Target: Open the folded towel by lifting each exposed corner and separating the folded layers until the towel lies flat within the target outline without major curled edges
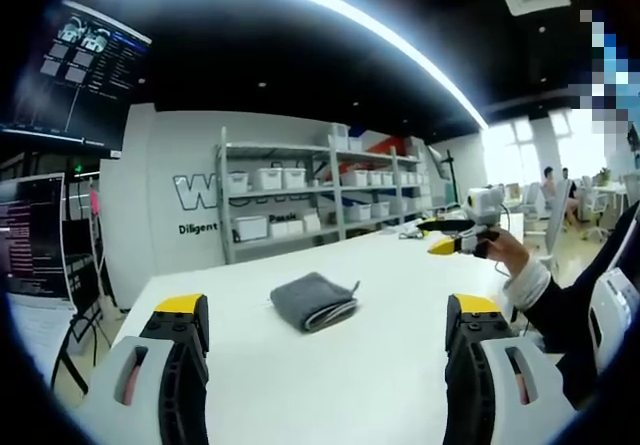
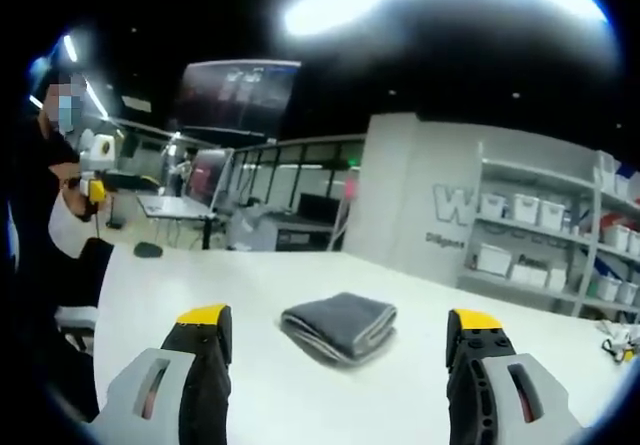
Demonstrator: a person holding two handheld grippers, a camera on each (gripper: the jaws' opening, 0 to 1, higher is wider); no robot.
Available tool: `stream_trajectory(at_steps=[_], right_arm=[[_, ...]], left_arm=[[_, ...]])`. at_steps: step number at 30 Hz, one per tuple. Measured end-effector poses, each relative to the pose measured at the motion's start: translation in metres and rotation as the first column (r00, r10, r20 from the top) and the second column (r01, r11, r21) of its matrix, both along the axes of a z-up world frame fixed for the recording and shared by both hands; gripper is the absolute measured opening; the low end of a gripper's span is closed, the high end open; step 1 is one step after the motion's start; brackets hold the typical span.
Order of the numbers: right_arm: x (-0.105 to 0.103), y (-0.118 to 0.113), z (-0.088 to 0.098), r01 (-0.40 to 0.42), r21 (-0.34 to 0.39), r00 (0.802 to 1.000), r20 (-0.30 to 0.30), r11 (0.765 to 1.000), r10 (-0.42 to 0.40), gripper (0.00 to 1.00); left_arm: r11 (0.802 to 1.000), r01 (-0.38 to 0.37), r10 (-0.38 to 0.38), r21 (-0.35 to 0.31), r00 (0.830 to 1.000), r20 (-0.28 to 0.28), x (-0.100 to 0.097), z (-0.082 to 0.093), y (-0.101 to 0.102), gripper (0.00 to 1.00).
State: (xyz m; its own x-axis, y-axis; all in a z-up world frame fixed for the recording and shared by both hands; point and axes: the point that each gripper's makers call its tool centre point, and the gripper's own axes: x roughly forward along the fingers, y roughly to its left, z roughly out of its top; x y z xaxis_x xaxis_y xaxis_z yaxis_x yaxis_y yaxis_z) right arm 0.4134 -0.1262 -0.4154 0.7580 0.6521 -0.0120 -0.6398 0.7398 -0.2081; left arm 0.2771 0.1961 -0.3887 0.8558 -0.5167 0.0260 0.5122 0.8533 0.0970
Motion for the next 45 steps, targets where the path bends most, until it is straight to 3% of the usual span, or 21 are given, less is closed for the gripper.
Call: stream_trajectory(at_steps=[26, 45], right_arm=[[0.012, 0.014, -0.008, -0.019, -0.014, 1.000, 0.006, 1.000, 0.020, 0.91], [0.031, 0.015, -0.021, -0.010, 0.006, 1.000, -0.024, 1.000, 0.010, 0.92]], left_arm=[[1.000, -0.002, 0.003, -0.005, 1.000, 0.019, -0.006, 0.006, 0.005, 0.97], [1.000, 0.020, -0.020, -0.005, 1.000, -0.022, -0.004, -0.001, -0.002, 1.00]])
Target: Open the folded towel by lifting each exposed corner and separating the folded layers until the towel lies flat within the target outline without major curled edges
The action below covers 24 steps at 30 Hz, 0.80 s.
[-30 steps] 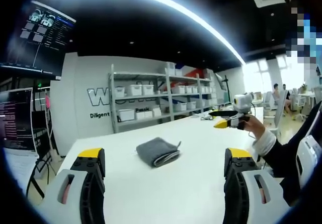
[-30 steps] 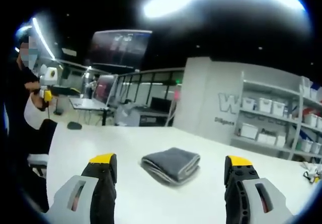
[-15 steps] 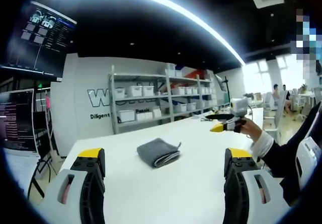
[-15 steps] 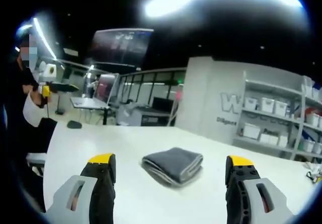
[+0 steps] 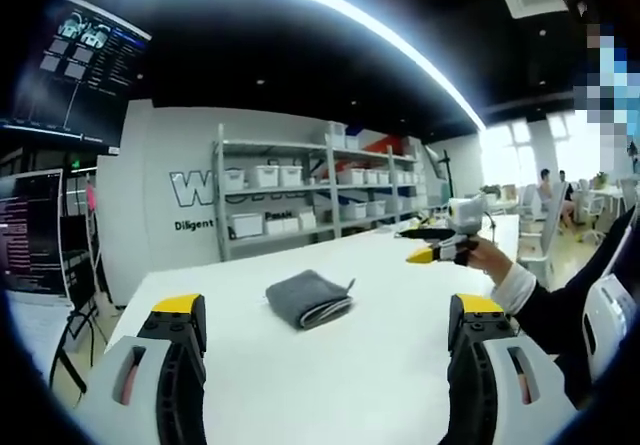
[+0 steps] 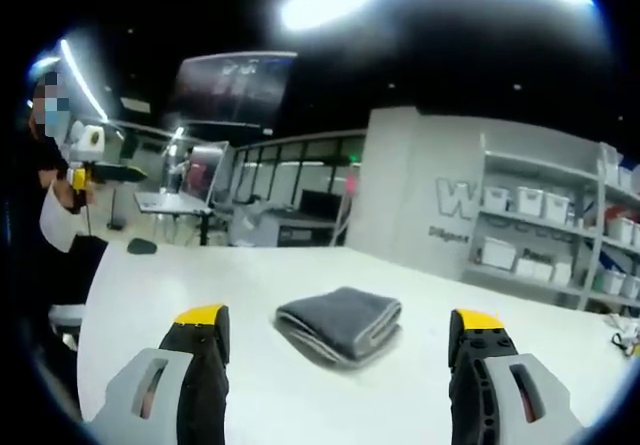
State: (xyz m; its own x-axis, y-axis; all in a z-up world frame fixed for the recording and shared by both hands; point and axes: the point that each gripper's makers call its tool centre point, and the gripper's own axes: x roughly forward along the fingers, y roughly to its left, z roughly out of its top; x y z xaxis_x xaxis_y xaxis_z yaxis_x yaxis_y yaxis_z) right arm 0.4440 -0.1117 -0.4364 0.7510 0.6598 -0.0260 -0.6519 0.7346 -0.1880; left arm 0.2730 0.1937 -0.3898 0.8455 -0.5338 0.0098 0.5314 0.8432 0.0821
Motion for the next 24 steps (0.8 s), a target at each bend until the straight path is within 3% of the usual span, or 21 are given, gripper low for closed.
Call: stream_trajectory(at_steps=[5, 17, 19, 24], right_arm=[[0.005, 0.006, -0.006, -0.004, 0.004, 1.000, -0.013, 1.000, 0.005, 0.92], [0.022, 0.006, -0.016, -0.007, 0.016, 1.000, -0.027, 1.000, 0.007, 0.91], [0.025, 0.007, -0.021, -0.010, 0.016, 0.998, -0.054, 1.000, 0.011, 0.91], [0.024, 0.010, -0.023, -0.029, 0.029, 0.999, -0.039, 0.999, 0.030, 0.90]], left_arm=[[1.000, 0.010, -0.010, -0.006, 1.000, 0.027, -0.009, 0.008, -0.002, 1.00], [1.000, -0.003, 0.003, 0.005, 0.999, 0.036, -0.011, 0.010, 0.000, 1.00], [1.000, -0.005, 0.004, 0.009, 0.999, 0.035, -0.011, 0.010, 0.001, 1.00], [1.000, -0.014, 0.013, 0.021, 0.999, 0.038, -0.012, 0.010, 0.002, 1.00]])
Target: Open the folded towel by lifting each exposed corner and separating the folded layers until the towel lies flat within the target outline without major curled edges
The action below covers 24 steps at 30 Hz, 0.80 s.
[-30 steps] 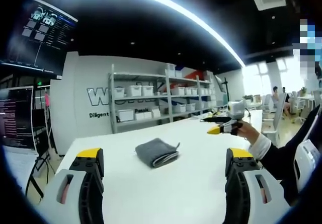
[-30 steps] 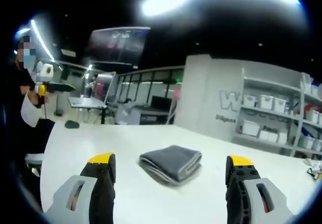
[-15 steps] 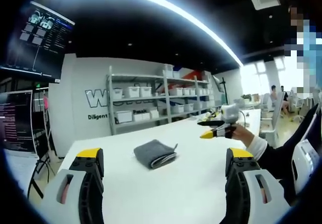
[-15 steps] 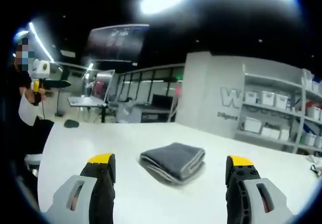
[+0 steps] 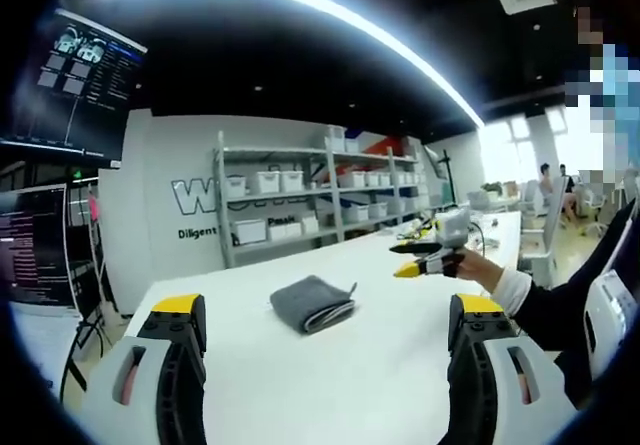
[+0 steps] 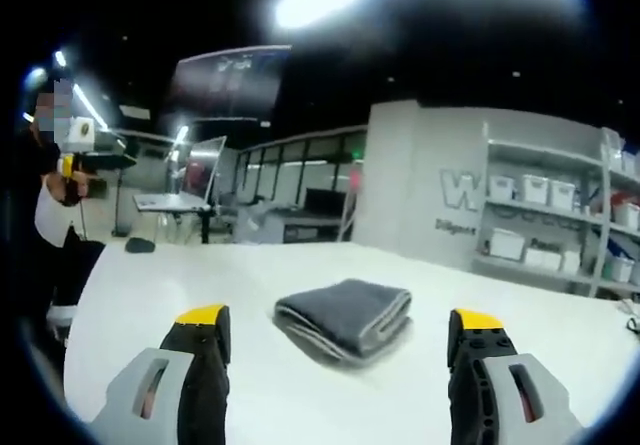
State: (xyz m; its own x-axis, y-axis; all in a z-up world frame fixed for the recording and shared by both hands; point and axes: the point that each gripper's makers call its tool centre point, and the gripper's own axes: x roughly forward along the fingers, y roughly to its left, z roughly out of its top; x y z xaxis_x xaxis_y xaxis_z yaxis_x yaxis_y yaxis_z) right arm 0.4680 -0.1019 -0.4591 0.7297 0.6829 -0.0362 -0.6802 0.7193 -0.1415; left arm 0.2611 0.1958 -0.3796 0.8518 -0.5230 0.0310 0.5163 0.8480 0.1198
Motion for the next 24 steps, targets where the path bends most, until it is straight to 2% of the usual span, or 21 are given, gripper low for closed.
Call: stream_trajectory(at_steps=[11, 16, 24], right_arm=[[0.011, 0.001, -0.003, 0.016, 0.014, 1.000, 0.019, 1.000, -0.017, 0.89], [0.011, 0.010, -0.006, 0.004, -0.007, 0.999, 0.033, 1.000, -0.004, 0.89], [0.017, 0.013, -0.018, 0.025, -0.034, 0.999, 0.024, 0.999, -0.024, 0.89]], left_arm=[[1.000, -0.017, 0.017, 0.019, 1.000, 0.007, -0.001, 0.002, 0.006, 1.00], [1.000, -0.023, 0.023, 0.019, 1.000, 0.007, -0.001, 0.002, 0.009, 1.00], [0.999, -0.025, 0.025, 0.021, 1.000, 0.002, 0.001, 0.000, 0.010, 0.99]])
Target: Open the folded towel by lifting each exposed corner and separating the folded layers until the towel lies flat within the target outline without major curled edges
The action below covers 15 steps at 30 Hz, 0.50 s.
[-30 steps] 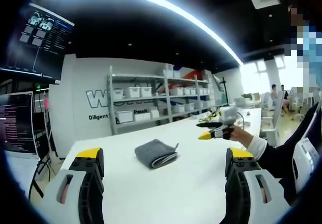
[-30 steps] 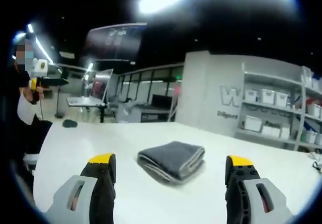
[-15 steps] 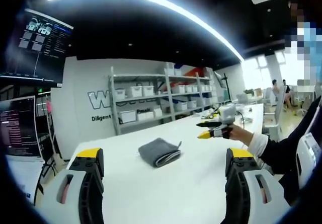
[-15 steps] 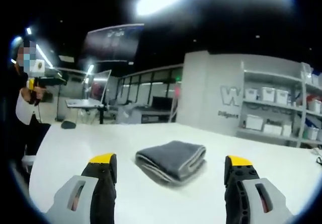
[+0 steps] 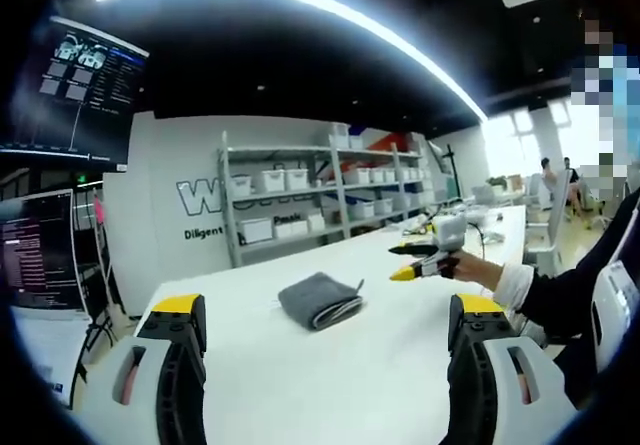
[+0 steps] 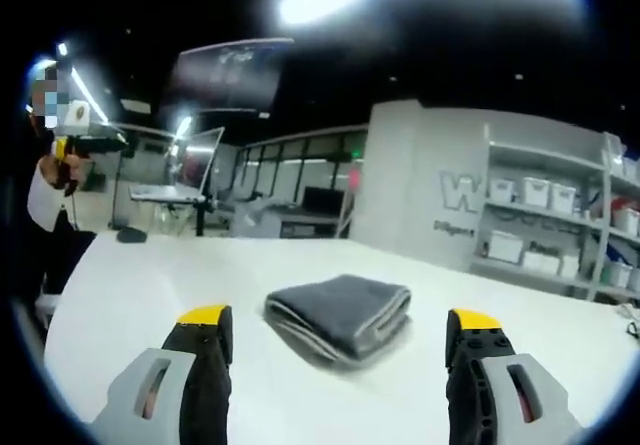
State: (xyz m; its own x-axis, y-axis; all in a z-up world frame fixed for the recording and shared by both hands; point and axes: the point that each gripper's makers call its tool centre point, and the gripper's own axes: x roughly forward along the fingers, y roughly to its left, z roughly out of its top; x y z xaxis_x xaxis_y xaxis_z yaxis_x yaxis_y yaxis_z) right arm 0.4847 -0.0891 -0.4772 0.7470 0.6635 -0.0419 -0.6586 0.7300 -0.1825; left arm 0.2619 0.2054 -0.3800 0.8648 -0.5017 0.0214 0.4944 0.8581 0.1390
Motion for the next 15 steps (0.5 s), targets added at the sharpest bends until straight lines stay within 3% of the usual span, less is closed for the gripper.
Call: stream_trajectory(at_steps=[10, 15], right_arm=[[0.012, 0.002, -0.015, 0.021, -0.037, 1.000, -0.006, 0.999, -0.021, 0.86], [0.021, 0.001, -0.013, 0.033, -0.031, 0.999, 0.002, 0.999, -0.033, 0.84]], left_arm=[[1.000, -0.002, 0.002, 0.007, 1.000, -0.011, 0.003, -0.004, 0.002, 0.99], [1.000, 0.003, -0.003, 0.011, 1.000, -0.008, 0.004, -0.004, 0.002, 0.99]])
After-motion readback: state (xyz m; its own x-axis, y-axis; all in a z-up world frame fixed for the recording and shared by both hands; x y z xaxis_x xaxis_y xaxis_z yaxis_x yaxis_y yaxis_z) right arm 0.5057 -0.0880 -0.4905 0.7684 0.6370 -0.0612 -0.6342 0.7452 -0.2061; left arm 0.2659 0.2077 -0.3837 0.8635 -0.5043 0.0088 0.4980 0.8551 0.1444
